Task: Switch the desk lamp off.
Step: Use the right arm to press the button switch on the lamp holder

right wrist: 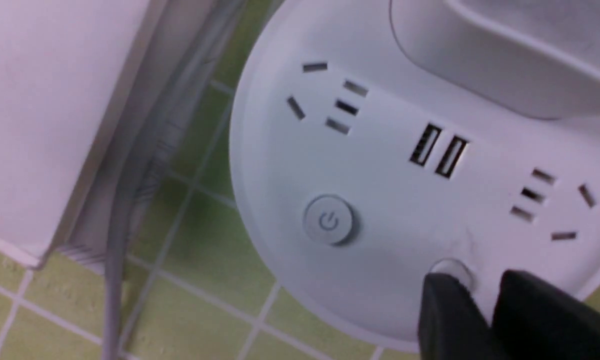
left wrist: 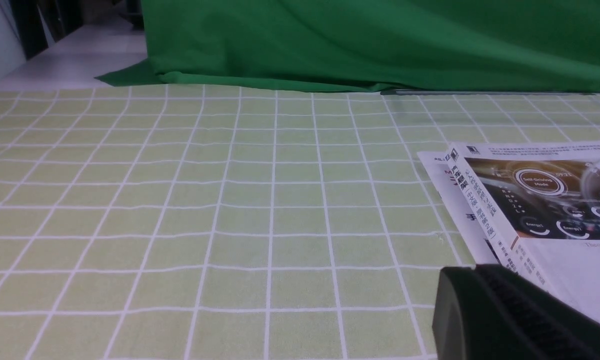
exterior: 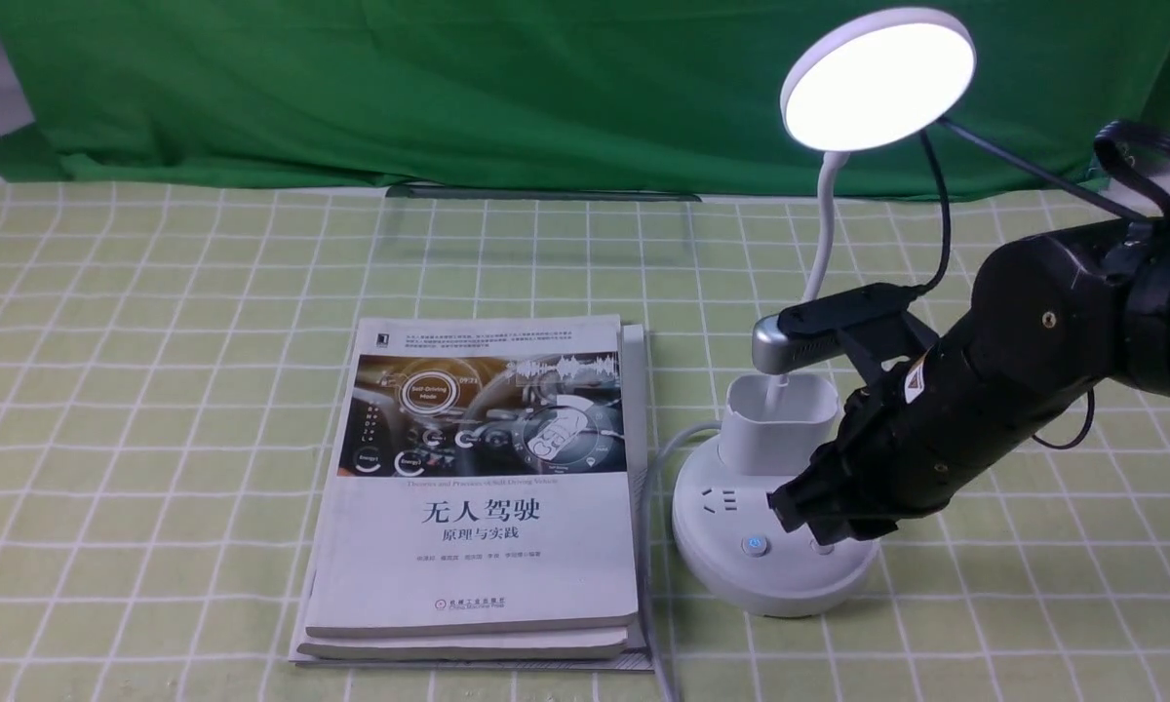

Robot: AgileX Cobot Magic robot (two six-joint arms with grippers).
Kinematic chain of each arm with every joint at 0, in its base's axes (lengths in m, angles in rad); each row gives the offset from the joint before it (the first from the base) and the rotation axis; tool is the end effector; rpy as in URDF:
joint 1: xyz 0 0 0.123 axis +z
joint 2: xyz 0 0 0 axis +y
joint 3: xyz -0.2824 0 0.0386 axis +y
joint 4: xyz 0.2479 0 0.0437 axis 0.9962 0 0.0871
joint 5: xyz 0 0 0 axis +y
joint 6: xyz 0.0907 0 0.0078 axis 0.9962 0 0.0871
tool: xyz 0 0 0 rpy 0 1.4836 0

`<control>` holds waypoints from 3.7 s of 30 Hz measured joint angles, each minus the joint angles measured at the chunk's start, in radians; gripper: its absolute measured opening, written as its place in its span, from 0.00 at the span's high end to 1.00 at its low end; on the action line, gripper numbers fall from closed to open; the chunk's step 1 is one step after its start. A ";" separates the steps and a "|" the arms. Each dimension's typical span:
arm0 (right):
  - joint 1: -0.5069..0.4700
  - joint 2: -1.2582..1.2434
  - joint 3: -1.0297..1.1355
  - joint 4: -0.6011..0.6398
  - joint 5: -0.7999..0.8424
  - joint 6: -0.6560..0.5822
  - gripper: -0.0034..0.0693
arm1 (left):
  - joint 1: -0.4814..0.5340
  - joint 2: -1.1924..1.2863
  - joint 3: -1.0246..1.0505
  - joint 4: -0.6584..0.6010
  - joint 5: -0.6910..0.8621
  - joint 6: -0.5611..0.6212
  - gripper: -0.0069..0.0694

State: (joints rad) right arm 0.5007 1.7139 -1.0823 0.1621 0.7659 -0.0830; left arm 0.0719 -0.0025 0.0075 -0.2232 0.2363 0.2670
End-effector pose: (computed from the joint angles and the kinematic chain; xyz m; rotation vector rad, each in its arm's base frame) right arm 0.2829 0.1665 0.1986 -0.6920 2.8187 0.2601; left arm 0.0557 -0.0007 0.1898 0.0194 1.7191 0.0456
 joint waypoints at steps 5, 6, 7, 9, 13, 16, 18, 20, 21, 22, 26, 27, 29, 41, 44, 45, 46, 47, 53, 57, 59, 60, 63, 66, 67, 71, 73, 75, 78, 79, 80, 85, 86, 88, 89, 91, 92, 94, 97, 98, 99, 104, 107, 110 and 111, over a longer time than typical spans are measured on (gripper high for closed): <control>0.000 0.006 -0.002 0.000 -0.022 -0.004 0.74 | 0.000 0.000 0.000 0.000 0.000 0.000 0.91; 0.000 0.006 -0.002 0.000 -0.022 -0.004 0.74 | 0.000 0.000 0.000 0.000 0.000 0.000 0.91; 0.000 0.006 -0.002 0.000 -0.022 -0.004 0.74 | 0.000 0.000 0.000 0.000 0.000 0.000 0.91; 0.000 0.006 -0.002 0.000 -0.022 -0.004 0.74 | 0.000 0.000 0.000 0.000 0.000 0.000 0.91; 0.000 0.006 -0.002 0.000 0.006 -0.005 0.74 | 0.000 0.000 0.000 0.000 0.000 0.000 0.91; 0.000 0.006 -0.002 -0.003 0.030 0.002 0.76 | 0.000 0.000 0.000 0.000 0.000 0.000 0.91; 0.000 0.006 -0.002 -0.020 0.053 0.019 0.76 | 0.000 0.000 0.000 0.000 0.000 0.000 0.91; 0.001 0.006 -0.002 -0.056 0.081 0.058 0.76 | 0.000 0.000 0.000 0.000 0.000 0.000 0.91; 0.003 0.006 -0.002 -0.091 0.097 0.094 0.76 | 0.000 0.000 0.000 0.000 0.000 0.000 0.91; 0.004 0.006 -0.002 -0.096 0.100 0.099 0.76 | 0.000 0.000 0.000 0.000 0.000 0.000 0.91; 0.020 0.006 -0.002 -0.169 0.107 0.182 0.76 | 0.000 0.000 0.000 0.000 0.000 0.000 0.91; 0.020 0.006 -0.002 -0.171 0.107 0.188 0.76 | 0.000 0.000 0.000 0.000 0.000 0.000 0.91; 0.022 0.006 -0.002 -0.177 0.106 0.192 0.76 | 0.000 0.000 0.000 0.000 0.000 0.000 0.91; 0.042 0.006 -0.002 -0.184 0.059 0.191 0.81 | 0.000 0.000 0.000 0.000 0.000 0.000 0.91; 0.042 0.006 -0.002 -0.184 0.049 0.192 0.82 | 0.000 0.000 0.000 0.000 0.000 0.000 0.91; 0.042 0.006 -0.002 -0.184 0.046 0.192 0.82 | 0.000 0.000 0.000 0.000 0.000 0.000 0.91; 0.042 0.006 -0.002 -0.184 0.044 0.192 0.82 | 0.000 0.000 0.000 0.000 0.000 0.000 0.91; 0.042 0.006 -0.002 -0.184 0.042 0.192 0.82 | 0.000 0.000 0.000 0.000 0.000 0.000 0.91; 0.042 0.006 -0.002 -0.184 0.044 0.192 0.79 | 0.000 0.000 0.000 0.000 0.000 0.000 0.91; 0.042 0.006 -0.002 -0.184 0.055 0.177 0.73 | 0.000 0.000 0.000 0.000 0.000 0.000 0.91; 0.042 0.006 -0.002 -0.183 0.063 0.161 0.64 | 0.000 0.000 0.000 0.000 0.000 0.000 0.91; 0.042 0.006 -0.002 -0.183 0.065 0.159 0.63 | 0.000 0.000 0.000 0.000 0.000 0.000 0.91; 0.042 0.006 -0.002 -0.183 0.067 0.159 0.63 | 0.000 0.000 0.000 0.000 0.000 0.000 0.91; 0.042 0.006 -0.002 -0.183 0.069 0.158 0.67 | 0.000 0.000 0.000 0.000 0.000 0.000 0.91; 0.042 0.006 -0.002 -0.183 0.069 0.158 0.69 | 0.000 0.000 0.000 0.000 0.000 0.000 0.91; 0.042 0.006 -0.002 -0.183 0.069 0.158 0.80 | 0.000 0.000 0.000 0.000 0.000 0.000 0.91; 0.042 0.006 -0.002 -0.183 0.069 0.158 0.83 | 0.000 0.000 0.000 0.000 0.000 0.000 0.91; 0.042 0.006 -0.002 -0.183 0.068 0.158 0.87 | 0.000 0.000 0.000 0.000 0.000 0.000 0.91; 0.042 0.006 -0.002 -0.181 0.064 0.158 0.91 | 0.000 0.000 0.000 0.000 0.000 0.000 0.91; 0.042 0.006 -0.002 -0.181 0.063 0.158 0.91 | 0.000 0.000 0.000 0.000 0.000 0.000 0.91; 0.042 0.006 -0.002 -0.181 0.063 0.158 0.91 | 0.000 0.000 0.000 0.000 0.000 0.000 0.91; 0.042 0.006 -0.002 -0.180 0.062 0.159 0.91 | 0.000 0.000 0.000 0.000 0.000 0.000 0.91; 0.042 0.006 -0.002 -0.180 0.062 0.159 0.91 | 0.000 0.000 0.000 0.000 0.000 0.000 0.91; 0.042 0.006 -0.002 -0.180 0.062 0.159 0.91 | 0.000 0.000 0.000 0.000 0.000 0.000 0.91; 0.042 0.006 -0.002 -0.177 0.062 0.159 0.91 | 0.000 0.000 0.000 0.000 0.000 0.000 0.91; 0.042 0.006 -0.002 -0.170 0.062 0.159 0.91 | 0.000 0.000 0.000 0.000 0.000 0.000 0.91; 0.042 0.006 -0.003 -0.162 0.062 0.159 0.91 | 0.000 0.000 0.000 0.000 0.000 0.000 0.91; 0.042 0.006 -0.010 -0.154 0.062 0.159 0.91 | 0.000 0.000 0.000 0.000 0.000 0.000 0.91; 0.042 0.006 -0.021 -0.153 0.059 0.159 0.91 | 0.000 0.000 0.000 0.000 0.000 0.000 0.91; 0.043 0.006 -0.026 -0.152 0.058 0.158 0.91 | 0.000 0.000 0.000 0.000 0.000 0.000 0.91; 0.047 0.006 -0.029 -0.152 0.058 0.157 0.91 | 0.000 0.000 0.000 0.000 0.000 0.000 0.91; 0.052 0.006 -0.033 -0.146 0.057 0.155 0.91 | 0.000 0.000 0.000 0.000 0.000 0.000 0.91; 0.052 0.006 -0.033 -0.150 0.040 0.155 0.91 | 0.000 0.000 0.000 0.000 0.000 0.000 0.91; 0.052 0.006 -0.034 -0.150 0.024 0.155 0.91 | 0.000 0.000 0.000 0.000 0.000 0.000 0.91; 0.052 0.009 -0.034 -0.150 0.018 0.155 0.91 | 0.000 0.000 0.000 0.000 0.000 0.000 0.91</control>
State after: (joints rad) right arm 0.5523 1.7227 -1.1160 0.0116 0.7838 0.0720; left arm 0.0719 -0.0025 0.0075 -0.2232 0.2363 0.2670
